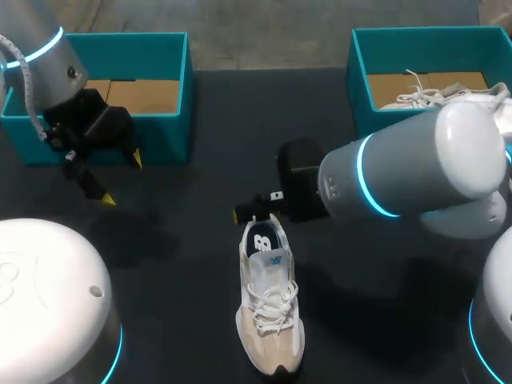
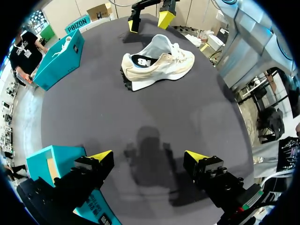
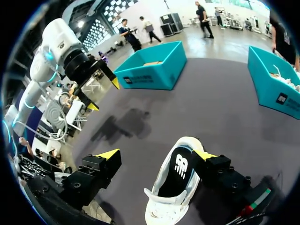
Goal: Take the shoe out of the shoebox, open the shoe tongue, remove and reinsert the insole, then place the shoe into the shoebox
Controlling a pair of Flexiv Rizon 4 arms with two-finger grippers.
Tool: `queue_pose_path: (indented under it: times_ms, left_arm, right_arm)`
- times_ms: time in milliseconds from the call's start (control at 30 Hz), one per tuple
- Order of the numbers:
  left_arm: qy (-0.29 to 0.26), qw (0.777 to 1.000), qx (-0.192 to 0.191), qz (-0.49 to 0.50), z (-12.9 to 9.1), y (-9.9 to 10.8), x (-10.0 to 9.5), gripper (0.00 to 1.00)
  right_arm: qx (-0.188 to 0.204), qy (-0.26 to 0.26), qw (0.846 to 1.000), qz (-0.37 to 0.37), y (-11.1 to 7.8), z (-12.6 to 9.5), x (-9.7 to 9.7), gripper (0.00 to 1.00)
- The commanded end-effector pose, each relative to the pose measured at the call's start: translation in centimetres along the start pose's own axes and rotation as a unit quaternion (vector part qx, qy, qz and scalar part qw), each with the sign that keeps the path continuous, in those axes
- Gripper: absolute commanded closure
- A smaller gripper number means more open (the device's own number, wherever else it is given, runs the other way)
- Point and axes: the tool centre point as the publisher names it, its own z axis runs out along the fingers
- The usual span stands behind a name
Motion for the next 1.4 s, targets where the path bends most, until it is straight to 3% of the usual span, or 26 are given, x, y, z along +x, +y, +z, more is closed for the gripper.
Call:
queue_pose_path:
  times_ms: [33,400,433,533,567,967,1133,1400]
  left_arm:
    - [0.001,1.000,-0.001,0.000,0.0,0.0,0.0,0.00]
    - [0.001,1.000,-0.001,0.000,0.0,0.0,0.0,0.00]
    - [0.001,1.000,-0.001,0.000,0.0,0.0,0.0,0.00]
    - [0.001,1.000,-0.001,0.000,0.0,0.0,0.0,0.00]
    - [0.001,1.000,-0.001,0.000,0.0,0.0,0.0,0.00]
    - [0.001,1.000,-0.001,0.000,0.0,0.0,0.0,0.00]
    - [0.001,1.000,-0.001,0.000,0.0,0.0,0.0,0.00]
    - [0.001,1.000,-0.001,0.000,0.0,0.0,0.0,0.00]
  right_arm:
    - [-0.002,-0.092,0.996,0.001,-0.1,0.2,0.5,0.00]
    - [0.038,-0.165,0.985,0.021,-0.2,2.4,1.2,0.01]
    - [0.039,-0.172,0.984,0.025,-0.3,2.4,1.1,0.25]
    - [0.044,-0.188,0.981,0.030,-0.5,2.5,1.2,0.53]
    - [0.047,-0.196,0.979,0.033,-0.6,2.6,1.2,0.55]
    - [0.055,-0.227,0.971,0.059,-2.2,3.3,0.4,0.57]
    - [0.054,-0.240,0.967,0.074,-3.0,3.3,-0.2,0.67]
    - [0.055,-0.253,0.962,0.088,-3.9,3.4,-1.0,0.66]
